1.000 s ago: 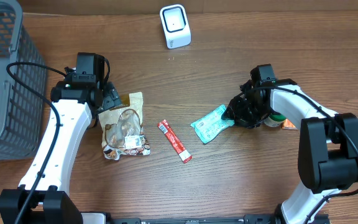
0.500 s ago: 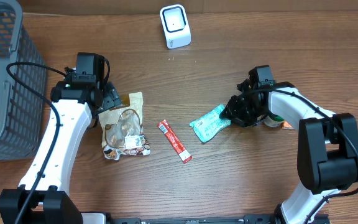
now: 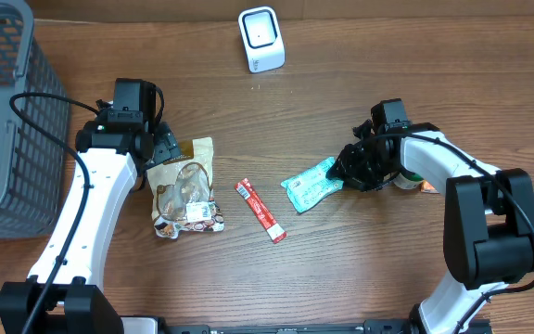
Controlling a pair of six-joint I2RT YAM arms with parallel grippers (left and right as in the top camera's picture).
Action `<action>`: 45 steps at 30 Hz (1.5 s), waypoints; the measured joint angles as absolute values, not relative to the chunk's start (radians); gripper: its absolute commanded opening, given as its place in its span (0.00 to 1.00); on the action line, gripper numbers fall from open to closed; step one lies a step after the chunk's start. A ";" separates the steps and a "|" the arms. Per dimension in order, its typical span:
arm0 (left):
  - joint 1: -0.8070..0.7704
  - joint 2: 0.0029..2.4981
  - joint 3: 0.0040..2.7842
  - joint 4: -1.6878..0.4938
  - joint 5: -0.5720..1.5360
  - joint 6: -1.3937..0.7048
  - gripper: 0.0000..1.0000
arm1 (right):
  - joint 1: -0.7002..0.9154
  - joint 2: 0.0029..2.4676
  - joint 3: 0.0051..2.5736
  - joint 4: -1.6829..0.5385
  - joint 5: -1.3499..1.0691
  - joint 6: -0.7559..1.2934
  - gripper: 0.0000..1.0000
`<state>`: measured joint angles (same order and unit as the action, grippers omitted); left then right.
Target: Scan the item barcode
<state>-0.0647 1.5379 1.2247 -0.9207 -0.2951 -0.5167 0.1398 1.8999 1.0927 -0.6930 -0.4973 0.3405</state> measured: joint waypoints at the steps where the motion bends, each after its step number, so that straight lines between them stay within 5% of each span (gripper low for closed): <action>1: -0.065 1.538 1.225 -0.921 -0.295 -0.517 1.00 | 0.140 1.900 1.093 -0.693 -0.498 0.341 0.42; 6: -0.065 1.538 1.225 -0.921 -0.295 -0.517 1.00 | 0.140 1.899 1.093 -0.702 -0.521 0.340 0.50; 11: -0.065 1.538 1.225 -0.921 -0.295 -0.517 1.00 | 0.140 1.899 1.092 -0.712 -0.513 0.334 0.24; 18: -0.065 1.538 1.225 -0.921 -0.295 -0.517 1.00 | 0.140 1.899 1.090 -0.717 -0.522 0.340 0.20; 22: -0.065 1.538 1.225 -0.921 -0.295 -0.517 0.99 | 0.140 1.899 1.090 -0.719 -0.527 0.338 0.04; 35: -0.065 1.538 1.225 -0.921 -0.295 -0.517 1.00 | 0.142 1.899 1.124 -0.744 -0.514 0.294 0.04; 45: -0.065 1.538 1.225 -0.921 -0.295 -0.517 1.00 | 0.142 1.847 1.425 -0.970 -0.452 0.141 0.04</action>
